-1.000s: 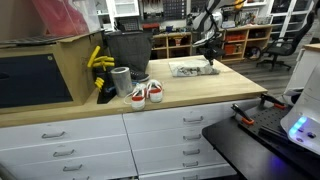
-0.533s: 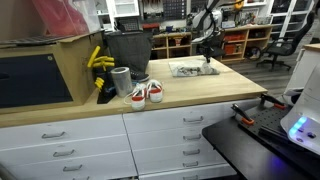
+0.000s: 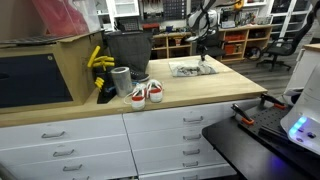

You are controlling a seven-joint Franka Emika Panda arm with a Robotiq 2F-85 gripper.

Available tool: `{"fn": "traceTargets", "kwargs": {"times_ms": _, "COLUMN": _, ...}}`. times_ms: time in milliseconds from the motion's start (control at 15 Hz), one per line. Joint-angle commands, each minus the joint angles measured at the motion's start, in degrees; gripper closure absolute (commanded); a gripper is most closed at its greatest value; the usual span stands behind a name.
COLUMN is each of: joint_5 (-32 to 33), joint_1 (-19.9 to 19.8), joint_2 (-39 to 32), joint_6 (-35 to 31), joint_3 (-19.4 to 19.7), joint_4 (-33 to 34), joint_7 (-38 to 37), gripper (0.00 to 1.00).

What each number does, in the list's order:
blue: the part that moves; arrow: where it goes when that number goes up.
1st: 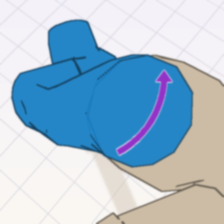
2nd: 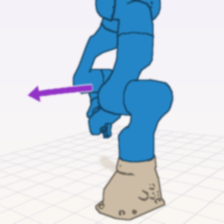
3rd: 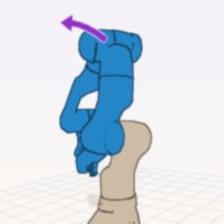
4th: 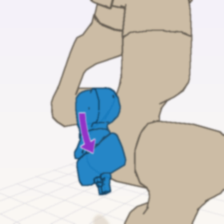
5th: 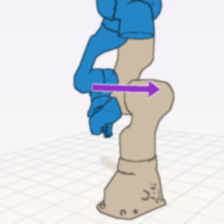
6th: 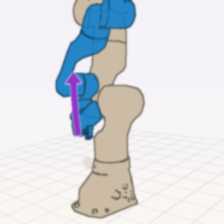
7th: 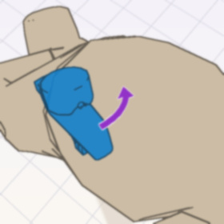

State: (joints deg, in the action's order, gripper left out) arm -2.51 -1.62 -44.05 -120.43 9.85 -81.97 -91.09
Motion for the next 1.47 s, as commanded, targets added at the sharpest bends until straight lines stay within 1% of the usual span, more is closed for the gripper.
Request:
{"fn": "traceTargets", "kwargs": {"times_ms": 0, "joint_5": -0.2, "joint_1": 0.4, "joint_2": -4.5, "joint_6": 0.4, "joint_3": 0.8, "joint_4": 7.0, "joint_7": -4.5, "gripper": 0.99}}
{"fn": "traceTargets", "kwargs": {"times_ms": 400, "joint_5": 0.6, "joint_1": 0.2, "joint_2": -9.8, "joint_6": -0.9, "joint_3": 1.9, "joint_4": 14.9, "joint_7": -9.0, "gripper": 0.99}}
{"fn": "traceTargets", "kwargs": {"times_ms": 800, "joint_5": 2.3, "joint_1": 0.3, "joint_2": -14.7, "joint_6": -4.0, "joint_3": 4.1, "joint_4": 21.4, "joint_7": -15.2, "gripper": 0.99}}
{"fn": "traceTargets", "kwargs": {"times_ms": 1400, "joint_5": 3.3, "joint_1": -1.3, "joint_2": -20.5, "joint_6": -0.2, "joint_3": 7.5, "joint_4": 30.7, "joint_7": -29.9, "gripper": 0.99}}
